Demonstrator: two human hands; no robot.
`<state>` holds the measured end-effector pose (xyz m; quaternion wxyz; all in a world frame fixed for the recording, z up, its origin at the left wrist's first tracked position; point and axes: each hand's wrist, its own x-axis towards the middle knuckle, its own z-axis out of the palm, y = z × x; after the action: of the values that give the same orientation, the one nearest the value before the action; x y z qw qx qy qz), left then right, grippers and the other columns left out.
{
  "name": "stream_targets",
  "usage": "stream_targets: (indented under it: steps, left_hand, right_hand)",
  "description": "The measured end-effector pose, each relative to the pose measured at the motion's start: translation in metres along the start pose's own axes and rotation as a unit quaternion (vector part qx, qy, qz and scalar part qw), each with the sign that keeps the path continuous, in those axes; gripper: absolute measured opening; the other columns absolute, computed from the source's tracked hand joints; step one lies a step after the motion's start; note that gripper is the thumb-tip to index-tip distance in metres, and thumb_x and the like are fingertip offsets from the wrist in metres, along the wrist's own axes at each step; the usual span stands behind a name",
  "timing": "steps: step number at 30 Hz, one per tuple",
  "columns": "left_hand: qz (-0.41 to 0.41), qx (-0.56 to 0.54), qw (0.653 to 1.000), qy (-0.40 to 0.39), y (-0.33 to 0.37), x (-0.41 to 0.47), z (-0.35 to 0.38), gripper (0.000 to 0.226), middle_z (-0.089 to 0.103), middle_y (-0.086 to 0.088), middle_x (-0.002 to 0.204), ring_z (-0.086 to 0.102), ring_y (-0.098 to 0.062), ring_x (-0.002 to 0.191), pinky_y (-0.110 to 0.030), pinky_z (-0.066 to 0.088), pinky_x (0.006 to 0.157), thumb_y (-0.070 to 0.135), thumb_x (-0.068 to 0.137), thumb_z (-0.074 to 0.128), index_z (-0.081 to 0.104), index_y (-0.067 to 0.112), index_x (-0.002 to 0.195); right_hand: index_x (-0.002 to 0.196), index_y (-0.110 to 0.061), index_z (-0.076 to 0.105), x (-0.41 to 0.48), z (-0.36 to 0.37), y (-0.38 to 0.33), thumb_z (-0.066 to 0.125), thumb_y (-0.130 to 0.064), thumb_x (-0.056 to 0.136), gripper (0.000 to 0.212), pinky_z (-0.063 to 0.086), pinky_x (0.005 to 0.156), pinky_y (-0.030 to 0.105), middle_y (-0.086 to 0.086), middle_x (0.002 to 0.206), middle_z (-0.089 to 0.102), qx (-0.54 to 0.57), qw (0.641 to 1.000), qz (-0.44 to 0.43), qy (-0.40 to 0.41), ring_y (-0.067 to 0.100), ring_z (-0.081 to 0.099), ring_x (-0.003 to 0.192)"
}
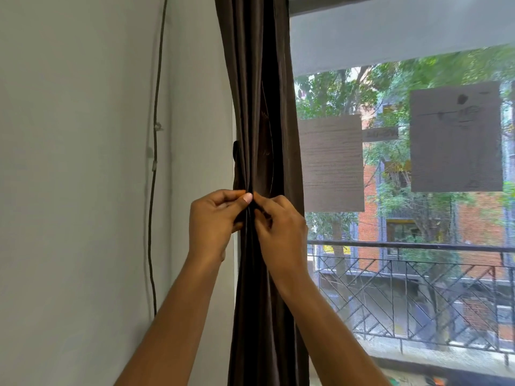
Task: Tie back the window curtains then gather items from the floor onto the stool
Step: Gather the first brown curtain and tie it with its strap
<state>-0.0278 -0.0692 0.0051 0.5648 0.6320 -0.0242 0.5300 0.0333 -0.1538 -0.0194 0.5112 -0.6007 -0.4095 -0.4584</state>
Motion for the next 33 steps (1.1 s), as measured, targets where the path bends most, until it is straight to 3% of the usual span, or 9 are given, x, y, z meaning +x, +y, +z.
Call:
stream_targets:
  steps: [5, 9, 12, 15, 17, 20, 25, 28, 33]
  left_hand:
    - [-0.006, -0.005, 1.0, 0.0, 0.0, 0.004, -0.002, 0.018, 0.075, -0.001, 0.083, 0.073, -0.012, 0.076, -0.02, 0.056, 0.059, 0.024, 0.081, 0.072, 0.073, 0.016, 0.097]
    - [0.041, 0.112, 0.993, 0.015, -0.004, 0.018, -0.005, 0.01, 0.074, -0.003, 0.079, 0.072, -0.016, 0.075, -0.031, 0.06, 0.064, 0.023, 0.083, 0.073, 0.076, 0.015, 0.089]
    - [0.079, 0.19, 0.977, 0.055, -0.01, 0.024, -0.003, 0.01, 0.072, -0.005, 0.07, 0.071, -0.019, 0.066, -0.039, 0.061, 0.066, 0.021, 0.083, 0.072, 0.075, 0.012, 0.086]
    - [0.115, 0.241, 0.96, 0.081, -0.015, 0.021, 0.002, 0.014, 0.07, -0.002, 0.072, 0.069, -0.016, 0.067, -0.039, 0.06, 0.071, 0.02, 0.081, 0.071, 0.073, 0.014, 0.093]
    - [0.127, 0.269, 0.951, 0.087, -0.015, 0.017, 0.006, 0.024, 0.071, -0.001, 0.082, 0.067, -0.014, 0.073, -0.038, 0.059, 0.075, 0.019, 0.079, 0.071, 0.071, 0.012, 0.102]
    - [0.136, 0.276, 0.947, 0.09, -0.014, 0.013, 0.011, 0.028, 0.072, -0.002, 0.088, 0.066, -0.013, 0.076, -0.033, 0.057, 0.078, 0.019, 0.079, 0.071, 0.071, 0.013, 0.106]
    - [0.115, 0.231, 0.964, 0.067, -0.018, 0.01, 0.012, 0.026, 0.069, 0.007, 0.08, 0.068, -0.008, 0.077, -0.033, 0.058, 0.083, 0.02, 0.082, 0.072, 0.072, 0.013, 0.107]
    - [0.061, 0.145, 0.987, 0.043, -0.02, 0.01, 0.015, 0.023, 0.071, 0.008, 0.081, 0.07, -0.01, 0.082, -0.039, 0.058, 0.085, 0.018, 0.081, 0.074, 0.072, 0.014, 0.103]
    - [0.011, 0.044, 0.999, 0.02, -0.018, 0.004, 0.02, 0.013, 0.074, 0.001, 0.089, 0.071, -0.014, 0.087, -0.038, 0.06, 0.077, 0.017, 0.081, 0.074, 0.07, 0.027, 0.089]
  right_hand:
    - [0.125, -0.022, 0.06, 0.003, -0.004, 0.009, 0.057, -0.014, 0.091, 0.035, 0.049, 0.062, 0.026, -0.006, 0.084, 0.054, 0.009, 0.996, -0.022, -0.081, 0.009, 0.053, 0.071]
    - [0.13, -0.024, 0.056, 0.009, -0.008, 0.02, 0.055, -0.018, 0.093, 0.038, 0.048, 0.068, 0.03, -0.006, 0.088, 0.055, 0.002, 0.984, -0.044, -0.174, 0.009, 0.052, 0.08]
    - [0.126, -0.026, 0.058, 0.015, -0.009, 0.027, 0.058, -0.026, 0.091, 0.036, 0.047, 0.078, 0.027, -0.005, 0.106, 0.054, -0.028, 0.997, -0.021, -0.075, 0.01, 0.048, 0.101]
    - [0.136, -0.025, 0.04, 0.027, -0.003, 0.031, 0.067, -0.034, 0.082, 0.061, 0.043, 0.086, 0.03, 0.0, 0.129, 0.044, -0.073, 0.994, 0.083, -0.004, 0.016, 0.039, 0.116]
    - [0.132, -0.021, 0.04, 0.033, 0.005, 0.036, 0.069, -0.025, 0.081, 0.059, 0.045, 0.085, 0.032, 0.003, 0.126, 0.049, -0.075, 0.992, 0.101, -0.03, 0.019, 0.047, 0.113]
    - [0.108, -0.017, 0.056, 0.031, 0.006, 0.039, 0.061, -0.007, 0.084, 0.026, 0.051, 0.073, 0.028, 0.0, 0.101, 0.062, -0.056, 0.995, 0.084, 0.003, 0.017, 0.062, 0.089]
    - [0.11, -0.021, 0.065, 0.019, -0.016, 0.033, 0.062, -0.011, 0.086, 0.026, 0.051, 0.07, 0.012, -0.011, 0.094, 0.064, 0.076, 0.988, 0.116, 0.066, -0.001, 0.061, 0.078]
    - [0.104, -0.026, 0.069, 0.021, -0.028, 0.029, 0.062, -0.015, 0.088, 0.02, 0.048, 0.071, 0.007, -0.011, 0.094, 0.065, 0.157, 0.976, 0.151, 0.028, -0.003, 0.061, 0.082]
    - [0.097, -0.016, 0.068, 0.017, -0.032, 0.018, 0.062, -0.014, 0.087, 0.011, 0.041, 0.07, 0.002, -0.006, 0.091, 0.062, 0.105, 0.991, 0.085, 0.021, -0.004, 0.057, 0.079]
